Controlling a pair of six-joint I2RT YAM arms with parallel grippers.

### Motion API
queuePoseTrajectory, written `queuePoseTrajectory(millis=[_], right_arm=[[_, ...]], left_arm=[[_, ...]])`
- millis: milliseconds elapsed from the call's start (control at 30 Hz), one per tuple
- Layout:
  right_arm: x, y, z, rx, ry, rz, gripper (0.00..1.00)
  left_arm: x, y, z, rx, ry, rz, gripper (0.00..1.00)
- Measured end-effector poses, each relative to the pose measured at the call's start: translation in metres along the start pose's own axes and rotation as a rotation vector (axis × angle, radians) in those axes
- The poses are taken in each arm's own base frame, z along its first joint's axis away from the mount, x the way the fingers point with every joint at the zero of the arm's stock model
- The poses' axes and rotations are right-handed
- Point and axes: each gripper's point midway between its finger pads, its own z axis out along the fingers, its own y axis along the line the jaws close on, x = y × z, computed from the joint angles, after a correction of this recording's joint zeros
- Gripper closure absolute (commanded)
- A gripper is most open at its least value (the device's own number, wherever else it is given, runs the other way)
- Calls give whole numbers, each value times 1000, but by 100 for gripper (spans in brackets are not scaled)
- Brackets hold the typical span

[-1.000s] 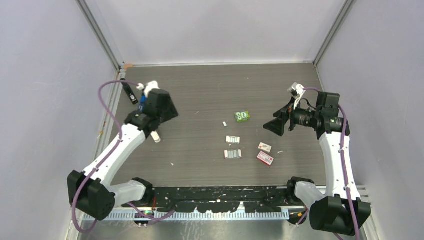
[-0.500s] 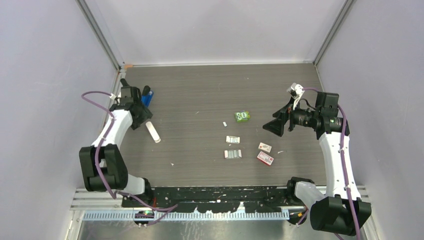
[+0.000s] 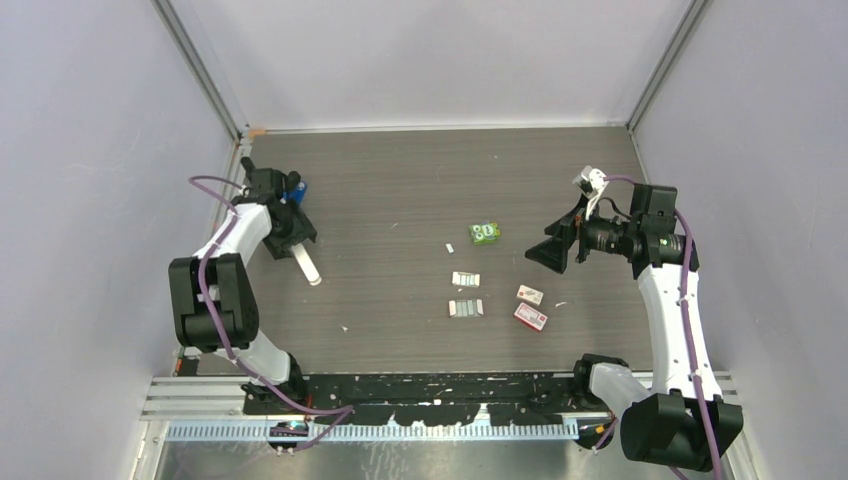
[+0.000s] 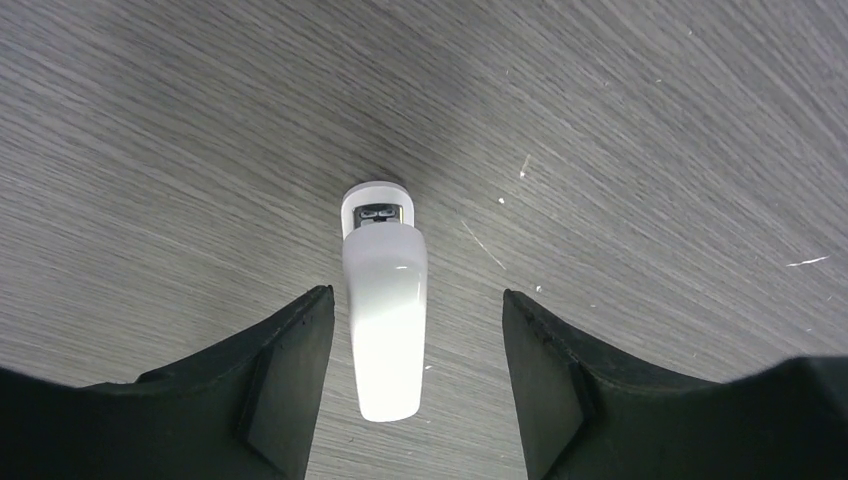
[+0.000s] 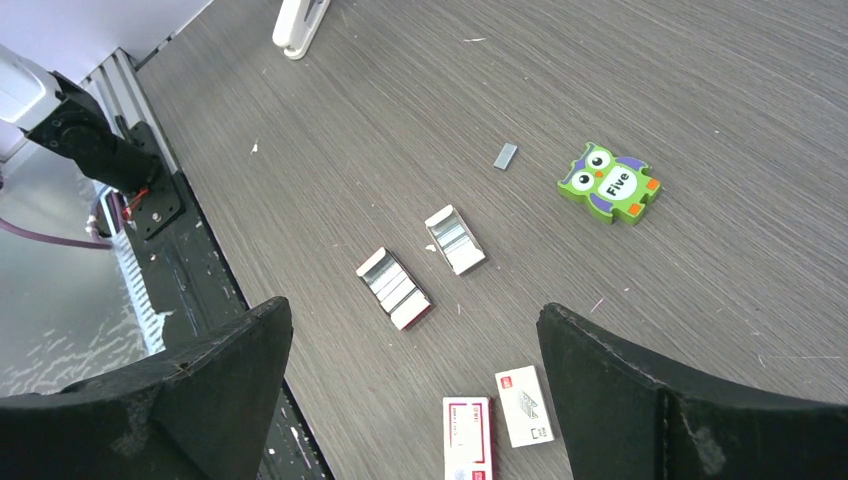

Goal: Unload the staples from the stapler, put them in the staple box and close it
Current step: Move the stapler to the center of the board.

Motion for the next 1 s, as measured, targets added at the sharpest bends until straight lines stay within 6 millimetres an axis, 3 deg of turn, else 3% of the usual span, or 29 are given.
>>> queuePoseTrajectory(millis=[300,533,633,700,1000], right_arm=[[1,2,1,-7,4,-1,3],[1,2,1,-9,5,-3,3],[1,2,1,-9,5,-4,3],[1,2,1,-9,5,-5,3],[1,2,2,-9,5,-7,4]], left_arm=[[-4,-9,-13,74,-21,93,28],[-26,-29,-66,230,-206,176,17],[-31,-39,-89,314,-290,201,3],[-31,-45,-100,369,-329,209,0],[-23,-66,-103,498,-304,189,0]])
